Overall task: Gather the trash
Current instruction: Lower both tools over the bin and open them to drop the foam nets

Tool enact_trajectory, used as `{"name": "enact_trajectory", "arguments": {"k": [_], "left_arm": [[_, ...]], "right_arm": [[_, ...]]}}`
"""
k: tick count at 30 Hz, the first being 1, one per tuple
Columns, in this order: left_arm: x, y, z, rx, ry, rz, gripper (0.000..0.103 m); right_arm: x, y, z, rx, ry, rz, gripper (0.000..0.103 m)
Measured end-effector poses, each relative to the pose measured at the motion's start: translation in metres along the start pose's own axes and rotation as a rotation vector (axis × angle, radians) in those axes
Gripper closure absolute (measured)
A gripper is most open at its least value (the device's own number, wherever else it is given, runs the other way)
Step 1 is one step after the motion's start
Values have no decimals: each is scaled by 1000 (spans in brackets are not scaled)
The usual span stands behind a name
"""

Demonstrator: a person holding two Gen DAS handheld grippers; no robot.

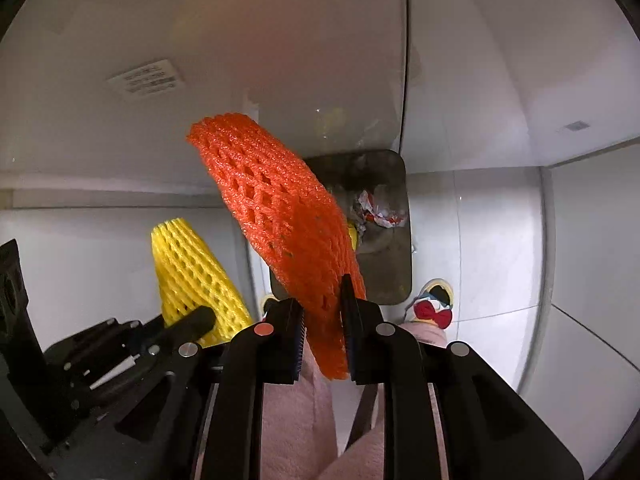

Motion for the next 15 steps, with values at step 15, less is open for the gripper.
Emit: {"name": "enact_trajectory", "arguments": {"k": [15], "left_arm": [[6,11,0,0,-2,-10,68]], "right_arm": [[-1,21,-8,54,22,3,69]]}}
Point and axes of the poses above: each gripper's, at about its wrist camera, not at the fingertips, and x roughly the way its jaws point, z to its right, y to its top, the point moved 3 cm from there along x, roughly the way its jaws point, and after that the axes turned 15 degrees about x, right-handed, at the moved point
